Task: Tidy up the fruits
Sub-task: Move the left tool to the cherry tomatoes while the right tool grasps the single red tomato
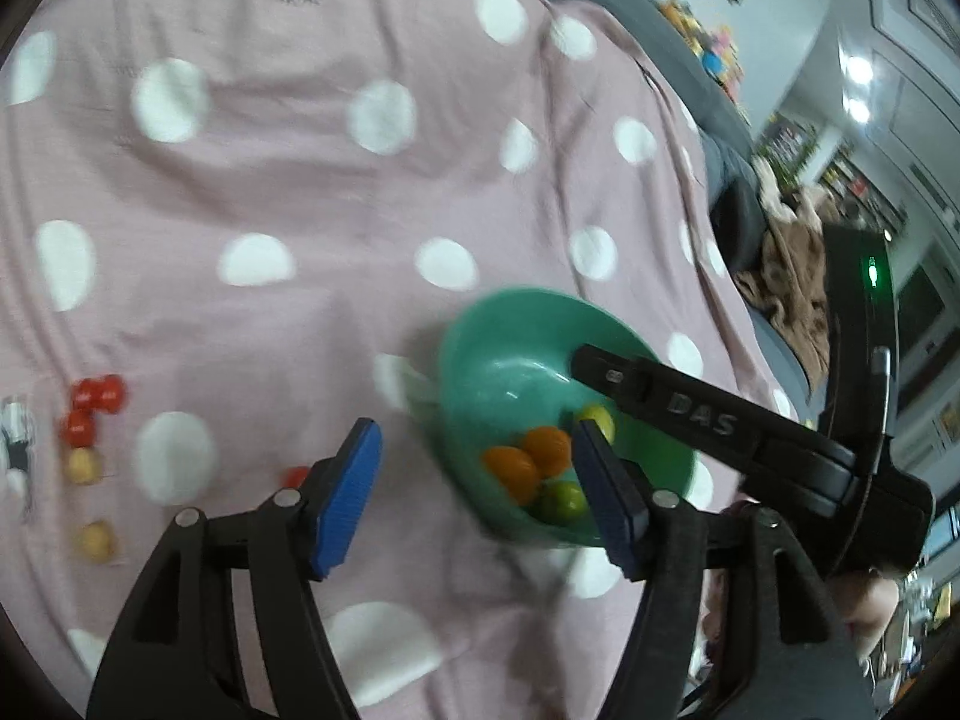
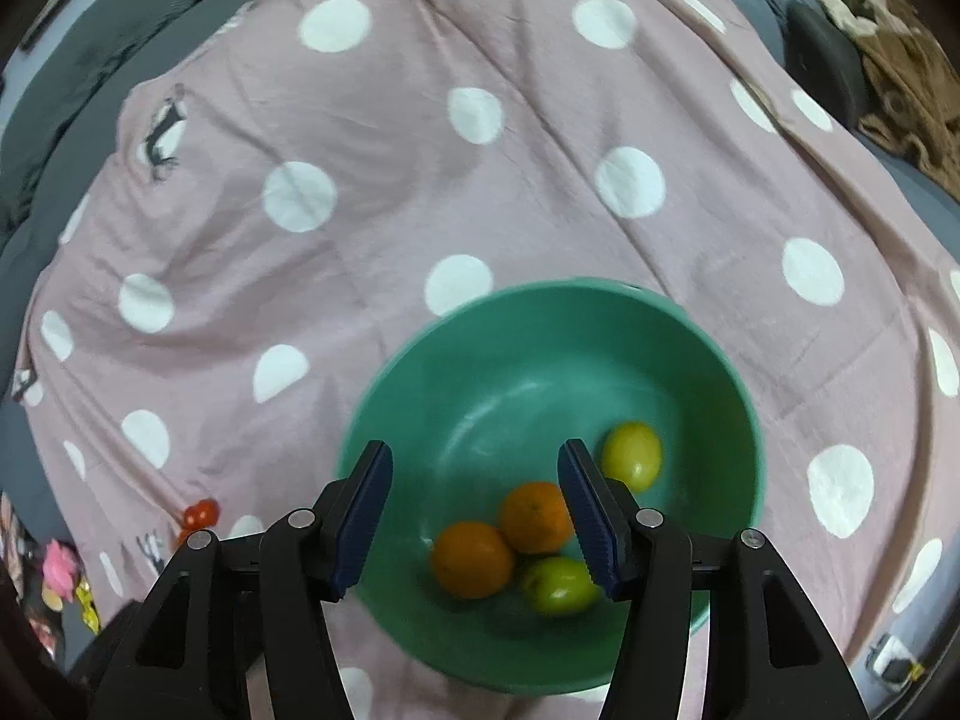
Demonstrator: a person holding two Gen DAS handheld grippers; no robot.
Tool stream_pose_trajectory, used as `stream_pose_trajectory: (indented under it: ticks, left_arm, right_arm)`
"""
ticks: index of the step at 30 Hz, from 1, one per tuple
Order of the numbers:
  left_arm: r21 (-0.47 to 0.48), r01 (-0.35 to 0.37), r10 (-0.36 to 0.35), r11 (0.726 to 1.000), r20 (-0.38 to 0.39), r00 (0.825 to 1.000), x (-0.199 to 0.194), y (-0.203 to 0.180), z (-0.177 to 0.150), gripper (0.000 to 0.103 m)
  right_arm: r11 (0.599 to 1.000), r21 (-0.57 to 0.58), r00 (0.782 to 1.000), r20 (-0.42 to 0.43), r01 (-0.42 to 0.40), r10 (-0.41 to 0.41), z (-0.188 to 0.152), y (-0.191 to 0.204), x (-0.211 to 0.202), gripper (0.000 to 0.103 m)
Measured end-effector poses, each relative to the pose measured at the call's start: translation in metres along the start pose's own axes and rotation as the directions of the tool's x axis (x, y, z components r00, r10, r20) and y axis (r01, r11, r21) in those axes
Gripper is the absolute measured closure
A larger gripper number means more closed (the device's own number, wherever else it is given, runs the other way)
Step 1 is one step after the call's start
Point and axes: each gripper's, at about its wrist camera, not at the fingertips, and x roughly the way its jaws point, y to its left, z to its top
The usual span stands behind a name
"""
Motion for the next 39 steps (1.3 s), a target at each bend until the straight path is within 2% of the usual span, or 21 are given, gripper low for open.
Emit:
stream_pose_trajectory:
  ticks: [4,7,11,14,19,22,24,27,30,33,38,39]
  left_arm:
    - [-0.060,-0.094,0.096,0.994,0.027,0.995,-0.025,0.039,-0.001,0.037]
    - [-0.106,-0.138,0.143,0.985,0.040,0.989,-0.045,0.071,-0.006,0.037]
    - [-0.182,-0.212,0.229,0.960,0.074,0.971,-0.062,0.112,-0.013,0.037]
    - [-0.240,-0.234,0.259,0.942,0.078,0.963,-0.065,0.135,-0.019,0.037]
    - [-0.299,-0.266,0.288,0.916,0.032,0.957,-0.058,0.163,-0.033,0.037]
    - [-0.320,-0.278,0.295,0.906,0.003,0.956,-0.051,0.170,-0.035,0.037]
    - [-0.326,-0.280,0.293,0.903,-0.007,0.956,-0.049,0.173,-0.037,0.037]
    - [-0.317,-0.303,0.316,0.899,-0.010,0.949,-0.049,0.177,-0.039,0.037]
    - [-0.332,-0.331,0.347,0.883,-0.013,0.938,-0.051,0.187,-0.039,0.038]
    - [-0.356,-0.325,0.345,0.876,-0.008,0.939,-0.054,0.198,-0.039,0.042]
    - [-0.385,-0.310,0.338,0.869,0.005,0.941,-0.059,0.212,-0.033,0.064]
    - [-0.390,-0.306,0.334,0.868,0.005,0.942,-0.059,0.214,-0.030,0.065]
  right_arm:
    - [0.999,-0.035,0.999,0.005,-0.042,0.042,-0.001,0.016,-0.003,0.045]
    - [0.998,-0.044,0.999,0.020,-0.048,0.049,-0.002,0.023,-0.008,0.045]
    - [0.997,-0.041,0.997,0.033,-0.070,0.071,-0.003,0.026,-0.014,0.045]
    - [0.995,-0.044,0.995,0.028,-0.092,0.093,-0.004,0.030,-0.015,0.045]
    - [0.991,-0.057,0.992,0.036,-0.120,0.122,-0.007,0.041,-0.020,0.045]
    - [0.983,-0.121,0.990,-0.006,-0.138,0.138,-0.014,0.062,-0.012,0.045]
    - [0.969,-0.175,0.984,-0.063,-0.174,0.165,-0.023,0.084,0.002,0.045]
    - [0.958,-0.194,0.973,-0.138,-0.211,0.187,-0.033,0.103,0.021,0.045]
    - [0.954,-0.233,0.972,-0.185,-0.188,0.146,-0.046,0.122,0.040,0.045]
    - [0.943,-0.300,0.972,-0.221,-0.142,0.076,-0.062,0.138,0.057,0.045]
    - [0.927,-0.364,0.957,-0.288,-0.087,-0.023,-0.080,0.149,0.089,0.049]
    - [0.926,-0.370,0.955,-0.295,-0.074,-0.042,-0.082,0.149,0.094,0.050]
